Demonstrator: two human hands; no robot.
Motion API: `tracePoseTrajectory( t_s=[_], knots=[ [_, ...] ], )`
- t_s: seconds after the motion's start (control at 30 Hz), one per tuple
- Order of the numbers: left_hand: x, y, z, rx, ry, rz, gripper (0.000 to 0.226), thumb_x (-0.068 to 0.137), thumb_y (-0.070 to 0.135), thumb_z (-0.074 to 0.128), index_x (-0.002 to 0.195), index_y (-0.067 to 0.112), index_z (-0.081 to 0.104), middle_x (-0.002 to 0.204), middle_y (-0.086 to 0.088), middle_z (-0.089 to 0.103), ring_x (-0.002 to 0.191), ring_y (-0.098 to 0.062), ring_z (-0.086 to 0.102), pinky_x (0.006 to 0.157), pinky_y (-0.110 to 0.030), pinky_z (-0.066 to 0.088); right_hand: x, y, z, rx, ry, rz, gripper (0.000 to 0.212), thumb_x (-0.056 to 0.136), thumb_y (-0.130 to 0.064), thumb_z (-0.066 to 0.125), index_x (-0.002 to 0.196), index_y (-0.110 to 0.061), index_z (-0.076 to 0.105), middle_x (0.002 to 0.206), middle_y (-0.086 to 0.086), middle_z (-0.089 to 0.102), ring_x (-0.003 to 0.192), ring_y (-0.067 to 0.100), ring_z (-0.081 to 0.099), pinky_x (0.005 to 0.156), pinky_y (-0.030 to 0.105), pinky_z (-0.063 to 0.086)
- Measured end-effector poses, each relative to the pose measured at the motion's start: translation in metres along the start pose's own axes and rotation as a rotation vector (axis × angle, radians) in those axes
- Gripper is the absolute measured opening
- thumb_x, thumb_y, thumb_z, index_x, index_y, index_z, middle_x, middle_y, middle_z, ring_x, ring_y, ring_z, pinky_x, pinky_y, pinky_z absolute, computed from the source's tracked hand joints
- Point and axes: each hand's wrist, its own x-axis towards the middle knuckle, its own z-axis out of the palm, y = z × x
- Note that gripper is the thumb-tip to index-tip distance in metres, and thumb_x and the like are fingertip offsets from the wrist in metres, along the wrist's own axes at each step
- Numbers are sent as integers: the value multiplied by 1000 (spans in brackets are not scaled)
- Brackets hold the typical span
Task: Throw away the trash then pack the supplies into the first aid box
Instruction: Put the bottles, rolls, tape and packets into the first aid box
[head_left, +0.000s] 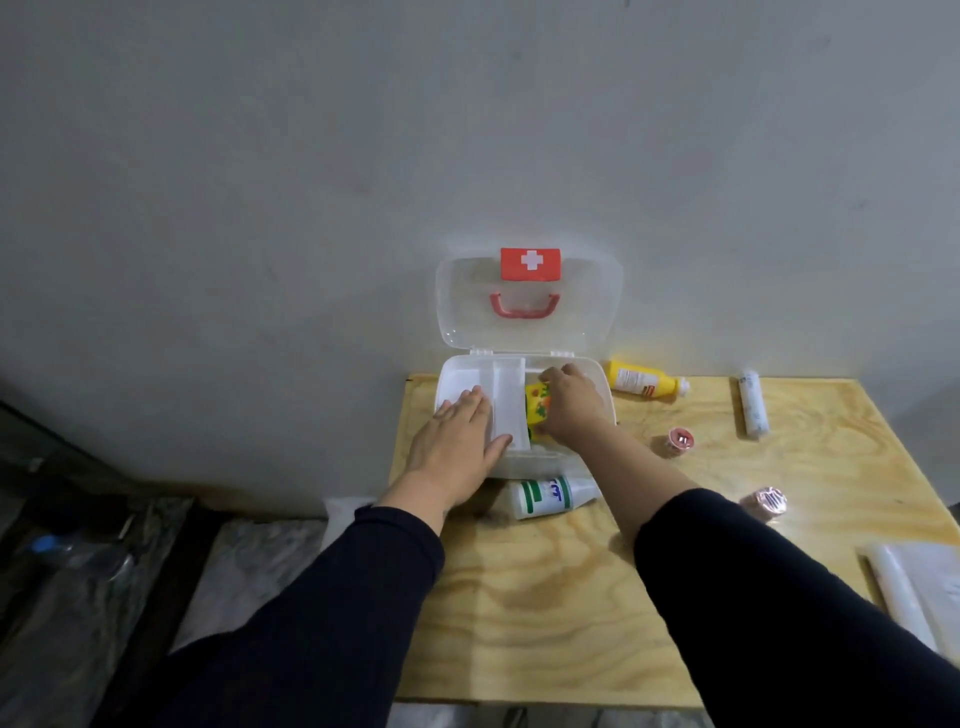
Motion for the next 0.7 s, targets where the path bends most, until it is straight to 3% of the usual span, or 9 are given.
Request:
tracePoseTrajectory(
  t_s=[0.27,0.43,0.7],
  knots=[
    [6,-2,-11,-6,-37,50,65,103,46,29,155,8,19,164,-6,15,151,-19,16,121,-33,15,-11,2,-12,100,54,38,45,85,-5,63,129,-12,54,136,12,47,120,28,51,100,35,44],
    [23,19,-41,27,-25,191,44,102,37,38,139,15,47,147,-3,45,134,-26,44,103,-40,39,-46,9,-42,-50,194,2,43,84,-5,53,123,-20,60,130,8,56,123,30,45,97,40,42],
    [33,100,-54,-30,-123,478,39,97,34,44,134,26,56,143,1,52,128,-24,50,99,-38,44,-126,73,-66,-73,240,337,35,87,-22,55,122,-26,60,131,7,55,126,29,44,97,37,42]
  ],
)
